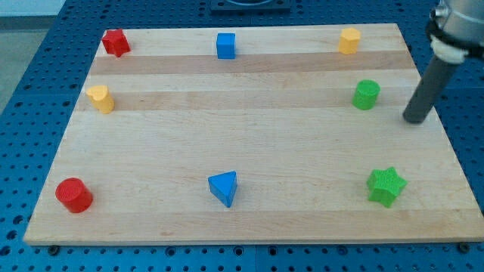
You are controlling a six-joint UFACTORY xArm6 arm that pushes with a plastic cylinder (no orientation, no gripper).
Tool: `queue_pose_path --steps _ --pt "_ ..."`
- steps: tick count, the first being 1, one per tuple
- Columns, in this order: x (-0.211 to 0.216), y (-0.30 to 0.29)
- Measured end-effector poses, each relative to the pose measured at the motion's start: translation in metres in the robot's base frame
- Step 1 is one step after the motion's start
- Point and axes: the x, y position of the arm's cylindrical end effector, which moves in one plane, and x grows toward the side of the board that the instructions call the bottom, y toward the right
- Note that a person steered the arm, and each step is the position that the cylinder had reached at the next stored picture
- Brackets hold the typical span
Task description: Slide the green circle on top of the green star
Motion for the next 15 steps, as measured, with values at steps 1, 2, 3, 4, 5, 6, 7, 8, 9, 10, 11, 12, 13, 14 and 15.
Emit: queue_pose_path --steps 1,2,3,4,5,6,7,8,9,10,11,12,13,14,15 --pt "-0.069 -0.002" --pt "-0.104 -0.035" --pt "-0.089 -0.048" --pt "-0.041 -0.039" --pt "-0.032 -0.039" --pt "-0.070 -0.045" --pt "-0.070 -0.064" --pt "-0.023 -0.062" --pt "0.021 -0.056" --pt "-0.002 -0.055" --pt "-0.007 -0.054" --pt "0.021 -0.054" --pt "0.007 -0.054" --pt "-0.014 -0.065" --pt "0.006 -0.073"
